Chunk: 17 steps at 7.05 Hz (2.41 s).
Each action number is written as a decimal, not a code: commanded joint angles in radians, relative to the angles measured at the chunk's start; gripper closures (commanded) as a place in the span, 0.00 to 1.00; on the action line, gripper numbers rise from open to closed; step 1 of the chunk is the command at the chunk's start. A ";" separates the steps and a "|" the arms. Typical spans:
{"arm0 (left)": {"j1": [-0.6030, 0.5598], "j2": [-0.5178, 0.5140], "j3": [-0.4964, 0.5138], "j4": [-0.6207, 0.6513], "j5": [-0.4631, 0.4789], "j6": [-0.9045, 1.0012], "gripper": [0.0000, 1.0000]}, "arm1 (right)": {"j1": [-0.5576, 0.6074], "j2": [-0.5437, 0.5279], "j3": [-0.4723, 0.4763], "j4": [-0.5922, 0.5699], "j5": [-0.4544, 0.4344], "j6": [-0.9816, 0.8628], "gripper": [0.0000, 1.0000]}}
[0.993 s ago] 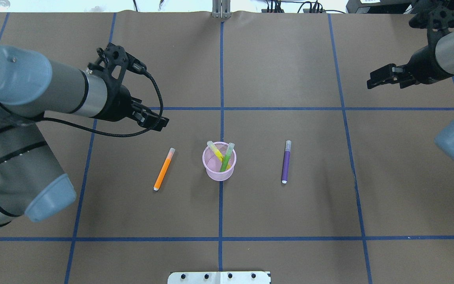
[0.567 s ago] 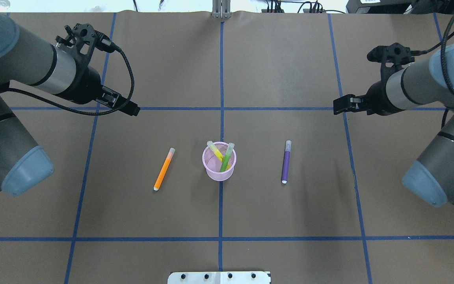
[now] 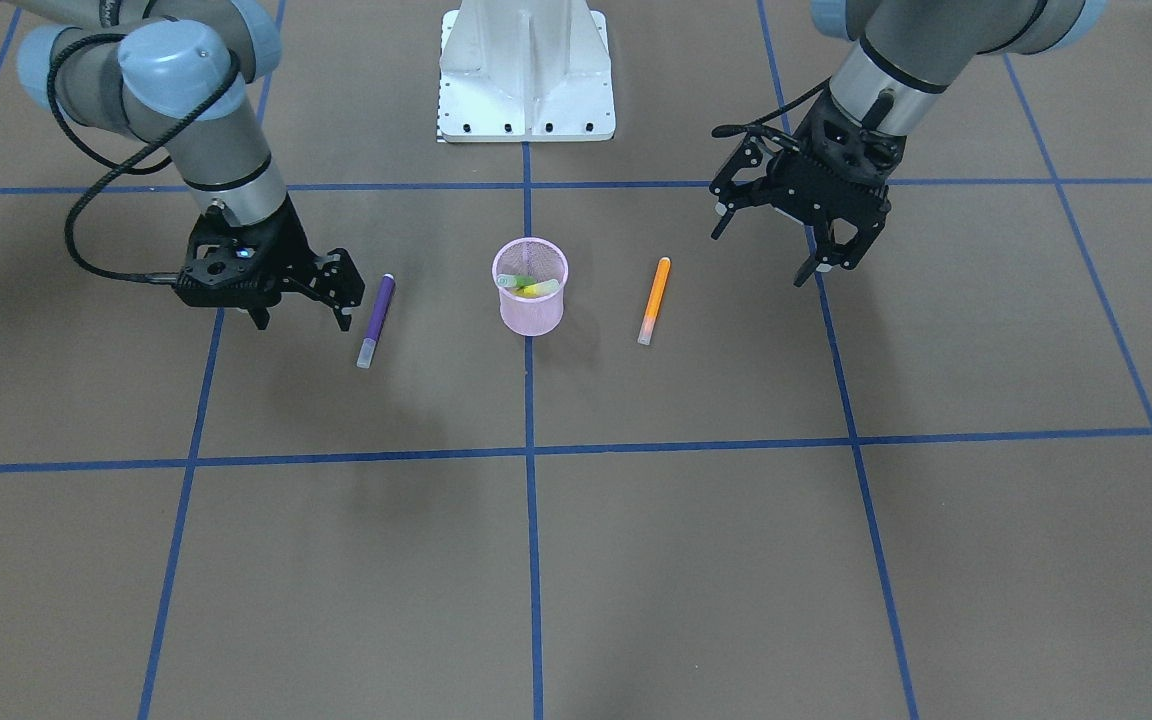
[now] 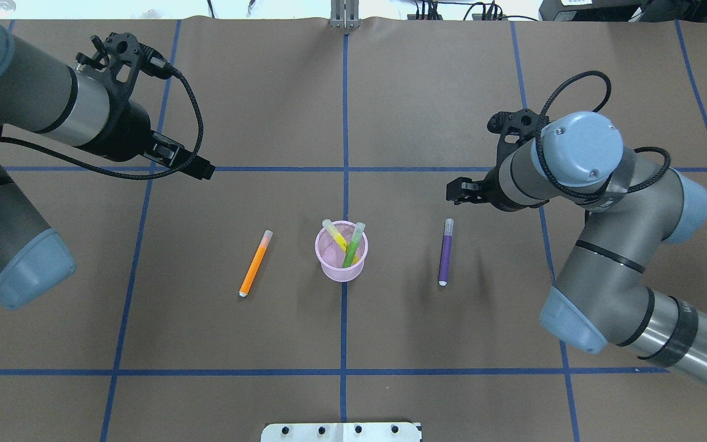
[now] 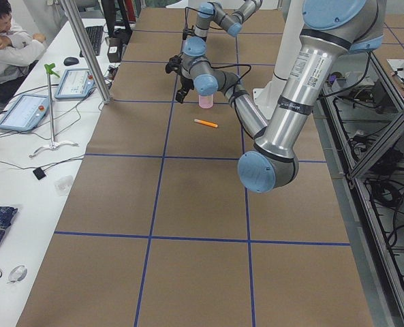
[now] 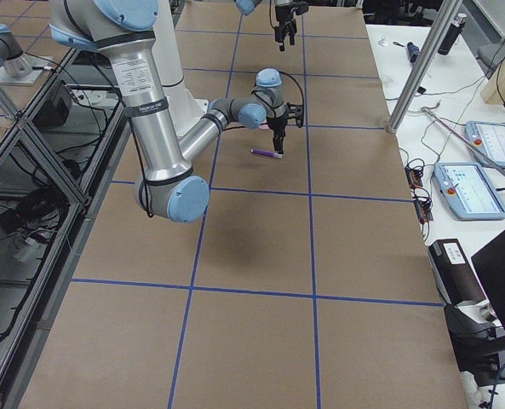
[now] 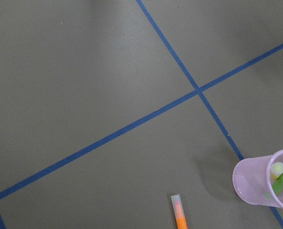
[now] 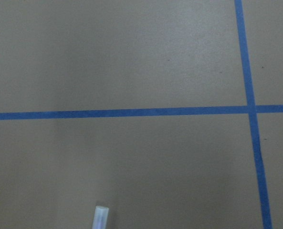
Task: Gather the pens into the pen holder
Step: 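Withdraw the left arm while the right arm reaches toward the purple marker, then close the right gripper on the purple marker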
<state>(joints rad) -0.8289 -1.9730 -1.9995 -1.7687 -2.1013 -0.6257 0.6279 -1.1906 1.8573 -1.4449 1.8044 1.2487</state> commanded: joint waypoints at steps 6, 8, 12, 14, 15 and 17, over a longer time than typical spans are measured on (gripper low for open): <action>0.004 -0.001 -0.021 -0.005 0.006 -0.011 0.00 | -0.129 0.046 -0.098 0.000 -0.082 0.164 0.31; 0.005 -0.003 -0.024 -0.005 0.032 -0.012 0.00 | -0.152 0.049 -0.098 0.001 -0.089 0.163 0.45; 0.011 -0.003 -0.022 -0.005 0.035 -0.014 0.00 | -0.157 0.048 -0.130 0.001 -0.091 0.143 0.51; 0.011 -0.003 -0.021 -0.005 0.035 -0.014 0.00 | -0.155 0.052 -0.130 0.001 -0.091 0.138 0.87; 0.011 -0.003 -0.021 -0.005 0.035 -0.014 0.00 | -0.154 0.052 -0.129 0.001 -0.091 0.136 1.00; 0.011 -0.003 -0.021 -0.005 0.035 -0.014 0.00 | -0.139 0.054 -0.118 0.001 -0.091 0.127 1.00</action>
<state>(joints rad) -0.8176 -1.9759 -2.0204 -1.7733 -2.0663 -0.6397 0.4786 -1.1380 1.7310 -1.4435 1.7135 1.3807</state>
